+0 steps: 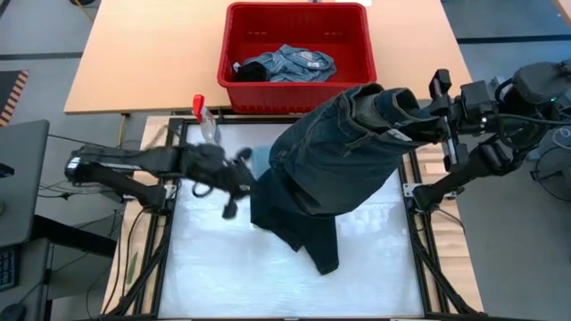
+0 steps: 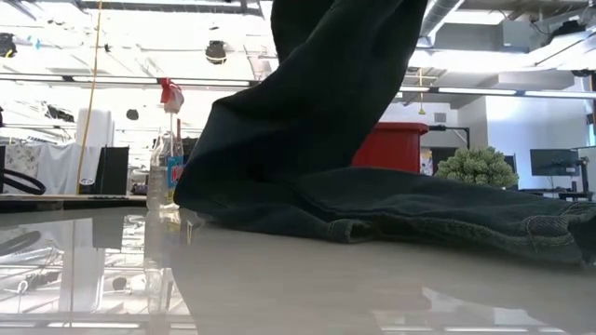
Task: Fold Laundry from Bin
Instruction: Fold the black pants from the red laundry bin
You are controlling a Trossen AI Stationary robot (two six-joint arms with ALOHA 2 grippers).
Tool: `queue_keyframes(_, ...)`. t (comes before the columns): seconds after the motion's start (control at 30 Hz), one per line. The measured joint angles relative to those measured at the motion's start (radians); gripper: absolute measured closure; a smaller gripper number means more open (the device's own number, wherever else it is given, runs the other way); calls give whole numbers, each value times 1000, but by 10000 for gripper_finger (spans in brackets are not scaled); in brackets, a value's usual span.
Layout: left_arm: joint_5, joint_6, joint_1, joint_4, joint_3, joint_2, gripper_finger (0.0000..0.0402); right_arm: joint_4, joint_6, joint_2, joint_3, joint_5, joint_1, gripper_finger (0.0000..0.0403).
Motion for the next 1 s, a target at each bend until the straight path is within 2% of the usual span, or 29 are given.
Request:
queue_keyframes(0.13,-145,56,-64,65,-2,106,309,0,0,0,0,4,0,362)
queue_keyframes(0.23,-167,58,-54,68,27,182,273,-6,0,1,0,4,0,362)
queue_keyframes(0.43,-240,183,-28,27,130,312,211,-28,6,1,0,4,0,362)
queue_keyframes(0.63,-158,225,32,-147,258,412,170,-58,65,2,1,3,0,362)
queue_keyframes(0.83,-150,320,100,-234,267,466,164,-83,91,5,1,3,0,362)
queue_keyframes(1.0,-49,384,144,-309,267,483,168,-80,91,13,0,3,0,362)
